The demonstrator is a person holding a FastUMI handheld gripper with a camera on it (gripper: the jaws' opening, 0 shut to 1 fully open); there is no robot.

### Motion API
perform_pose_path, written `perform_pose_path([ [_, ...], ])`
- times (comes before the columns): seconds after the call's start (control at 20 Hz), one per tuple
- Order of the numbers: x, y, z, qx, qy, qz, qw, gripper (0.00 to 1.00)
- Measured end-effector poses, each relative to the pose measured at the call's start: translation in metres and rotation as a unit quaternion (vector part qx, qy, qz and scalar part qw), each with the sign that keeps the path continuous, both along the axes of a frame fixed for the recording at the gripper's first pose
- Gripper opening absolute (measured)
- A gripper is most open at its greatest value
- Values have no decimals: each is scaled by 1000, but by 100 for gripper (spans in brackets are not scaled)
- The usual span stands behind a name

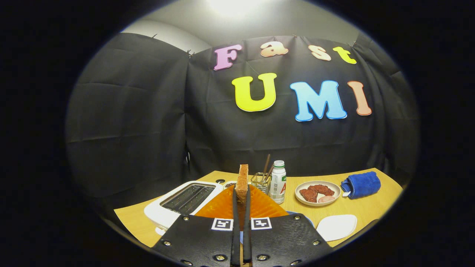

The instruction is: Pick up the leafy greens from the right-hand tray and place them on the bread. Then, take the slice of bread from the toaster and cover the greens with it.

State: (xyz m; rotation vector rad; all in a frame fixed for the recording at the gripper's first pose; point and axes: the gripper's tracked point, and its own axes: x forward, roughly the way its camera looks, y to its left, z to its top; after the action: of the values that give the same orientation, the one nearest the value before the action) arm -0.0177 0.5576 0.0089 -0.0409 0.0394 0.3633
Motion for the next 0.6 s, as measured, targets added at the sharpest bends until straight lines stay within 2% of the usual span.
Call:
perform_pose_path([
  [0.6, 14, -32, -35, -6, 36, -24, 999, 3],
])
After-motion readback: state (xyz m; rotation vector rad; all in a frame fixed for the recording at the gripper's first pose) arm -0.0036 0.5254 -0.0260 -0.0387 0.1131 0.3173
